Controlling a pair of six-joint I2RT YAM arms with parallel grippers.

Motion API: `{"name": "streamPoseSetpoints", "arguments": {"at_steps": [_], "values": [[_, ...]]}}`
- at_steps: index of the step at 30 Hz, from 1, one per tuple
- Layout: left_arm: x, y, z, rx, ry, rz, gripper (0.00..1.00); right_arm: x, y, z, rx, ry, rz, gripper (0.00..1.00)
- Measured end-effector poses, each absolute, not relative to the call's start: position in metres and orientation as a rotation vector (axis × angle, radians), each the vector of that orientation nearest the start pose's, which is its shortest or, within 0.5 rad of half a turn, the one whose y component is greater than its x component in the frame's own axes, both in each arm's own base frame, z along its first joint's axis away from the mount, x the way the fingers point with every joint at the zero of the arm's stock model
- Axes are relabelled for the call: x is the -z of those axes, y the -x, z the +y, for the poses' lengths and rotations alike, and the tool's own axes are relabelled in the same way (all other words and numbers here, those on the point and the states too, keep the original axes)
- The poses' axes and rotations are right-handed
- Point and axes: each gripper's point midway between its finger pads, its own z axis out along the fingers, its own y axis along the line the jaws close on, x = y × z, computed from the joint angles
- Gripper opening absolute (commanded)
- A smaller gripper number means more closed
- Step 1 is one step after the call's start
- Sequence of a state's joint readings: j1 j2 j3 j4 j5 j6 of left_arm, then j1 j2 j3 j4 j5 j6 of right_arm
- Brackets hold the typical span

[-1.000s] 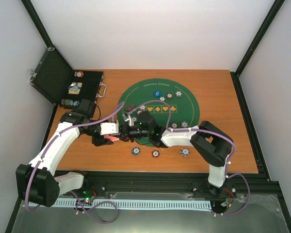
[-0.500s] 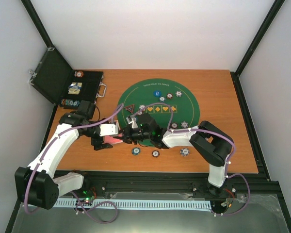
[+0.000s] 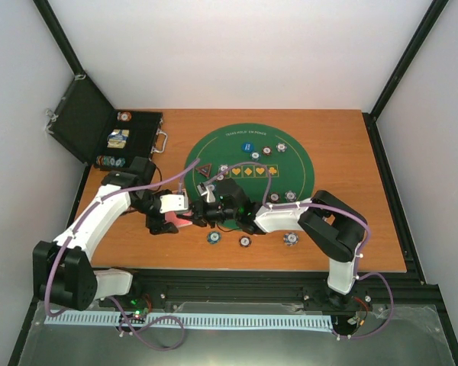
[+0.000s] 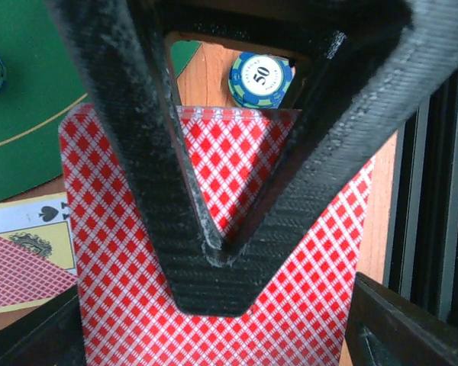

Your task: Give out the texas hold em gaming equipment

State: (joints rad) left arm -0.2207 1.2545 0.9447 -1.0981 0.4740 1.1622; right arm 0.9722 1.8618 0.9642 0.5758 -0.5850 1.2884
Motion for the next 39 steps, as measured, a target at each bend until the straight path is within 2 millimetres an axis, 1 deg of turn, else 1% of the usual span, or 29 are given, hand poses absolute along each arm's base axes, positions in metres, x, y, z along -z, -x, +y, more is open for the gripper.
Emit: {"name": "streamPoseSetpoints", "arguments": {"at_steps": [4, 9, 13, 16, 20, 24, 28, 31, 33, 35, 37, 39], "values": [[-0.1209, -0.2031, -0.1259, 0.499, -1.791, 2.092, 0.76, -0.1447, -0.2039, 0.4685, -1.875, 0.143, 2.451, 0.03], [-0.1260, -0.2049, -0.1267, 0.486, -1.784, 2.075, 0.70, -0.1492, -0.2033, 0.4707, -1.888, 0.158, 2.443, 0.03], [-0.1271, -0.2059, -0.1255, 0.473, -1.790, 2.074, 0.62, -0.1496, -0.2036, 0.4721, -1.890, 0.160, 2.444, 0.03], [-0.1269, -0.2054, -0.1252, 0.474, -1.789, 2.078, 0.53, -0.1486, -0.2035, 0.4720, -1.883, 0.164, 2.447, 0.03], [-0.1268, -0.2051, -0.1246, 0.472, -1.791, 2.081, 0.49, -0.1473, -0.2037, 0.4719, -1.869, 0.177, 2.446, 0.03], [-0.1274, -0.2044, -0.1239, 0.471, -1.794, 2.086, 0.42, -0.1466, -0.2034, 0.4722, -1.859, 0.191, 2.441, 0.03], [-0.1289, -0.2049, -0.1235, 0.465, -1.795, 2.086, 0.23, -0.1467, -0.2039, 0.4722, -1.855, 0.196, 2.435, 0.03], [-0.1295, -0.2052, -0.1232, 0.462, -1.795, 2.087, 0.08, -0.1470, -0.2041, 0.4723, -1.855, 0.200, 2.431, 0.08], [-0.1294, -0.2053, -0.1231, 0.461, -1.795, 2.088, 0.01, -0.1474, -0.2041, 0.4724, -1.856, 0.200, 2.430, 0.14], [-0.1294, -0.2053, -0.1231, 0.462, -1.794, 2.088, 0.01, -0.1484, -0.2042, 0.4729, -1.858, 0.202, 2.428, 0.24], [-0.1296, -0.2051, -0.1233, 0.463, -1.792, 2.089, 0.01, -0.1488, -0.2044, 0.4733, -1.855, 0.207, 2.427, 0.27], [-0.1303, -0.2049, -0.1232, 0.461, -1.791, 2.088, 0.01, -0.1477, -0.2039, 0.4731, -1.851, 0.209, 2.436, 0.34]]}}
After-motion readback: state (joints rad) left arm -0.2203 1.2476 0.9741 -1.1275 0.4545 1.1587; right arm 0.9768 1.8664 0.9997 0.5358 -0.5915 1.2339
